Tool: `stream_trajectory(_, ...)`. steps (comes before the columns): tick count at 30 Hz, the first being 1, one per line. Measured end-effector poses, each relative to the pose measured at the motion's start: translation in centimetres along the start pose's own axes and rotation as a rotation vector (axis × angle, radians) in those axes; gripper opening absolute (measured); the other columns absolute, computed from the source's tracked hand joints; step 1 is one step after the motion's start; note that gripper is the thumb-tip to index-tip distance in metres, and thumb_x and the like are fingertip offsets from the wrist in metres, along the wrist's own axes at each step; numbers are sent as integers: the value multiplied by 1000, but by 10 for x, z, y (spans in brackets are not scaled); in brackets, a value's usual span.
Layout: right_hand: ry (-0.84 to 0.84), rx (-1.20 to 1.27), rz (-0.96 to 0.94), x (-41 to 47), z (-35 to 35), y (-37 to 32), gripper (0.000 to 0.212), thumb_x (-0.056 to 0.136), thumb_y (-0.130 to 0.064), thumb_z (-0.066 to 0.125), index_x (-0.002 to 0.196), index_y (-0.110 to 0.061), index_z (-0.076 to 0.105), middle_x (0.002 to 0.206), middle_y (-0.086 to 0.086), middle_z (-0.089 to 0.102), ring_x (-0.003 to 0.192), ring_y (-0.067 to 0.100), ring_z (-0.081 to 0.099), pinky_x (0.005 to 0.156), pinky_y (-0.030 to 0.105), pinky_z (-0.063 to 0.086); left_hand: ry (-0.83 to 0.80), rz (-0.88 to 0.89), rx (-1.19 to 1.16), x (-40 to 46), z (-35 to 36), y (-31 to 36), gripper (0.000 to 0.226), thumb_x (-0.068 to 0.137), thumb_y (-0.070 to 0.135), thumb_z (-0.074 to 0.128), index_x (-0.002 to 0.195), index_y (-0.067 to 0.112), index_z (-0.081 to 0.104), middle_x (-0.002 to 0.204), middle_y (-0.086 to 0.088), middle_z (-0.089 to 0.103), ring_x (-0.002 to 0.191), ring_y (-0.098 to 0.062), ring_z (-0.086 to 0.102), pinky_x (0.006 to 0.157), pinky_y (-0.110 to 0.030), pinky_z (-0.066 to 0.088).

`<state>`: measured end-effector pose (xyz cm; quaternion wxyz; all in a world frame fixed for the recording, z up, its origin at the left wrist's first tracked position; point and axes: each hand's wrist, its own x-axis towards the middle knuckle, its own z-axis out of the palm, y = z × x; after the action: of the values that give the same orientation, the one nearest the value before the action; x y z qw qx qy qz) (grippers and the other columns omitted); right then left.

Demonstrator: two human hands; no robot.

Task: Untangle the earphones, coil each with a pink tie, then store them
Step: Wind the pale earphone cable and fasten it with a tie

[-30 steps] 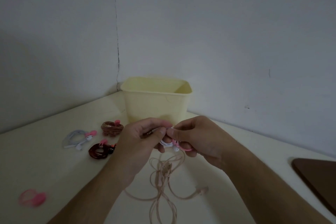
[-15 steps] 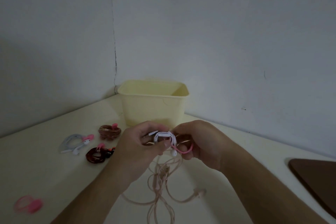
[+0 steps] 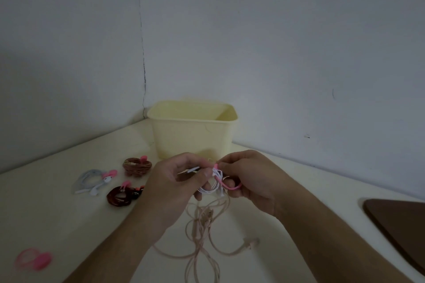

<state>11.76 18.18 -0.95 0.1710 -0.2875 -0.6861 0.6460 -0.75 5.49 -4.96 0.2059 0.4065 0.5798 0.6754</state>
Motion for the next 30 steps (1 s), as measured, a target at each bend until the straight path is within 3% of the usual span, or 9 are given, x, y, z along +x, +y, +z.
stream_trajectory(5,64,21,-54,-2,5,-4,22,104,4,49,91,1,66,59,3,51,46,13,40,43,23,30,6,-6,68,1,-2,-4,19,94,5,73,86,21,78,68,-10,71,55,-17,55,56,-25,46)
stream_trajectory(11,100,-128,-155,0,8,-3,24,104,-5,54,85,-9,68,59,-2,52,46,11,42,45,22,34,-6,-5,96,1,-1,-6,19,97,8,69,97,24,78,73,2,73,55,-10,57,57,-29,47)
stream_trajectory(13,129,-233,-230,2,8,-1,23,102,-8,57,83,-12,69,61,-7,57,48,7,47,52,24,38,-48,0,136,1,0,-6,27,99,9,66,93,30,82,67,-2,69,54,-13,53,55,-28,44)
stream_trajectory(16,166,-365,-358,5,6,3,20,101,-9,59,84,-12,71,71,-9,65,54,-1,53,64,26,40,-81,-21,91,1,0,-7,25,99,3,65,95,20,83,66,-7,67,57,-19,55,53,-30,46)
stream_trajectory(20,-13,-242,-332,5,-5,2,8,98,-6,64,96,-7,72,71,-8,60,56,4,49,62,26,41,-178,-138,-166,-1,-2,-6,17,96,-2,63,97,1,80,70,-15,61,65,-21,55,53,-31,46)
stream_trajectory(23,-202,-94,-313,4,-20,-1,37,76,0,63,111,-6,72,86,0,56,68,10,49,65,24,42,-193,-200,-256,0,-3,-3,15,94,-1,64,97,-5,78,71,-15,59,63,-20,54,51,-28,45)
stream_trajectory(27,-292,-361,-424,-3,-34,-9,49,78,22,58,114,-6,71,97,1,58,78,9,49,69,22,44,-185,-221,-264,2,-3,-4,16,93,-2,64,98,-6,78,72,-16,58,63,-20,52,50,-27,45)
stream_trajectory(30,-167,-549,-456,-3,-30,-14,39,84,21,64,103,-12,72,91,-6,61,77,9,50,71,23,46,-180,-235,-278,2,-2,-5,16,88,1,67,96,-4,80,72,-16,57,63,-20,52,49,-25,44)
